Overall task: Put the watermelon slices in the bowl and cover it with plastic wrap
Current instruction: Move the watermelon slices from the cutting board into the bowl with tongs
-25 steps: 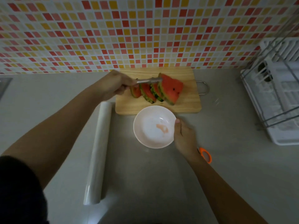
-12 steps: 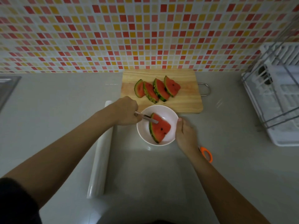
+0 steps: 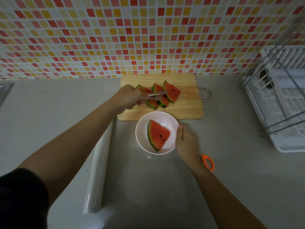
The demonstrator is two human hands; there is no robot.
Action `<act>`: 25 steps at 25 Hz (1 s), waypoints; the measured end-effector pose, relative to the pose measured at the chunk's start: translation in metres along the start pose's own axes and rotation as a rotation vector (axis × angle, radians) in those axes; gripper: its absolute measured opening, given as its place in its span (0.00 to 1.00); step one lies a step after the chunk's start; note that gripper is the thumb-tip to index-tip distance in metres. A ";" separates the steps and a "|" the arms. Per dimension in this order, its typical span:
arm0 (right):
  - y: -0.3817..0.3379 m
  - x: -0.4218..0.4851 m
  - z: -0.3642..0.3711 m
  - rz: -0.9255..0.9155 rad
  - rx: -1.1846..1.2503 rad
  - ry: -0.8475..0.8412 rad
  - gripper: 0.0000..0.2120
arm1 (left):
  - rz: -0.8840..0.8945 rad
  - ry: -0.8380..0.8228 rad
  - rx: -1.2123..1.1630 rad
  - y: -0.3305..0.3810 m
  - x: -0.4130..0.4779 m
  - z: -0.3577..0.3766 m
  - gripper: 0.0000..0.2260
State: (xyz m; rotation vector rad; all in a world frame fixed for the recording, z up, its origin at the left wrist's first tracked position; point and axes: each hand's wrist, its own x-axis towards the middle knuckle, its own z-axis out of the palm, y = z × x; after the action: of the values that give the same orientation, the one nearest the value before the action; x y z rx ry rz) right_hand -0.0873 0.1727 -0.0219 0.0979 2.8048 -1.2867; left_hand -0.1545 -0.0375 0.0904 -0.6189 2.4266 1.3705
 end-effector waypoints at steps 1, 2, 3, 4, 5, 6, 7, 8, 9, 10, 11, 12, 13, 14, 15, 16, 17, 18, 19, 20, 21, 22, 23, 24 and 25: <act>0.000 0.000 0.000 0.003 -0.008 -0.003 0.19 | -0.049 -0.020 -0.024 -0.003 0.009 0.009 0.13; 0.000 0.000 0.001 0.008 -0.010 -0.012 0.20 | -0.061 -0.005 -0.019 -0.004 0.016 0.016 0.12; 0.000 0.001 0.001 0.015 -0.008 -0.021 0.20 | -0.054 0.040 -0.004 -0.003 0.021 0.021 0.11; 0.000 0.001 0.001 0.022 -0.006 -0.029 0.20 | -0.037 0.100 0.026 -0.002 0.026 0.025 0.10; 0.000 0.001 0.001 0.028 -0.004 -0.035 0.20 | -0.018 0.151 0.066 0.001 0.031 0.029 0.11; 0.000 0.001 0.001 0.029 -0.001 -0.040 0.19 | 0.000 0.187 0.114 0.004 0.034 0.031 0.11; -0.001 0.001 0.000 0.027 0.004 -0.045 0.17 | 0.016 0.211 0.156 0.007 0.037 0.033 0.13; -0.001 0.001 0.000 0.025 0.006 -0.049 0.16 | 0.033 0.226 0.182 0.007 0.041 0.036 0.16; -0.001 0.000 0.000 0.022 0.002 -0.051 0.15 | 0.046 0.237 0.190 0.007 0.045 0.037 0.18; 0.000 0.001 0.000 0.019 -0.009 -0.051 0.15 | 0.048 0.245 0.177 0.007 0.047 0.038 0.18; 0.000 0.001 0.000 0.015 -0.022 -0.048 0.15 | 0.044 0.249 0.150 0.006 0.048 0.039 0.17; 0.001 0.001 0.000 0.012 -0.031 -0.043 0.15 | 0.038 0.253 0.116 0.004 0.048 0.039 0.15; 0.001 0.001 0.000 0.010 -0.033 -0.038 0.15 | 0.036 0.259 0.085 0.003 0.047 0.037 0.12; 0.000 0.000 0.000 0.012 -0.030 -0.035 0.15 | 0.038 0.270 0.057 0.002 0.045 0.036 0.09; 0.000 0.000 0.000 0.017 -0.022 -0.031 0.16 | 0.045 0.285 0.026 0.000 0.042 0.034 0.08; 0.000 0.000 0.001 0.025 -0.011 -0.027 0.16 | 0.057 0.301 -0.009 -0.002 0.039 0.030 0.09; 0.000 0.000 0.001 0.032 -0.003 -0.023 0.17 | 0.074 0.308 -0.045 -0.006 0.034 0.024 0.10; 0.000 0.000 0.001 0.034 0.002 -0.020 0.17 | 0.104 0.300 -0.076 -0.012 0.027 0.017 0.10; 0.000 -0.001 0.001 0.031 0.009 -0.017 0.17 | 0.141 0.279 -0.093 -0.020 0.017 0.008 0.09; 0.000 -0.001 0.001 0.026 0.017 -0.010 0.17 | 0.171 0.246 -0.104 -0.031 0.004 0.000 0.07; 0.000 0.000 0.001 0.020 0.025 -0.001 0.17 | 0.183 0.208 -0.120 -0.043 -0.009 -0.008 0.05; 0.001 0.000 0.002 0.016 0.029 0.008 0.18 | 0.181 0.170 -0.144 -0.055 -0.024 -0.013 0.04; 0.002 -0.001 0.002 0.014 0.030 0.016 0.18 | 0.175 0.146 -0.151 -0.068 -0.038 -0.016 0.04; 0.002 -0.001 0.002 0.017 0.029 0.019 0.18 | 0.170 0.138 -0.126 -0.079 -0.051 -0.016 0.05; 0.002 -0.001 0.002 0.022 0.031 0.017 0.19 | 0.167 0.144 -0.067 -0.087 -0.063 -0.014 0.05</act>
State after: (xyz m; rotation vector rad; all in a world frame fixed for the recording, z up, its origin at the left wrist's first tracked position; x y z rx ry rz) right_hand -0.0858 0.1723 -0.0244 0.1413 2.7906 -1.3309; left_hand -0.0574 -0.0754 0.0610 -0.5592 2.6068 1.5267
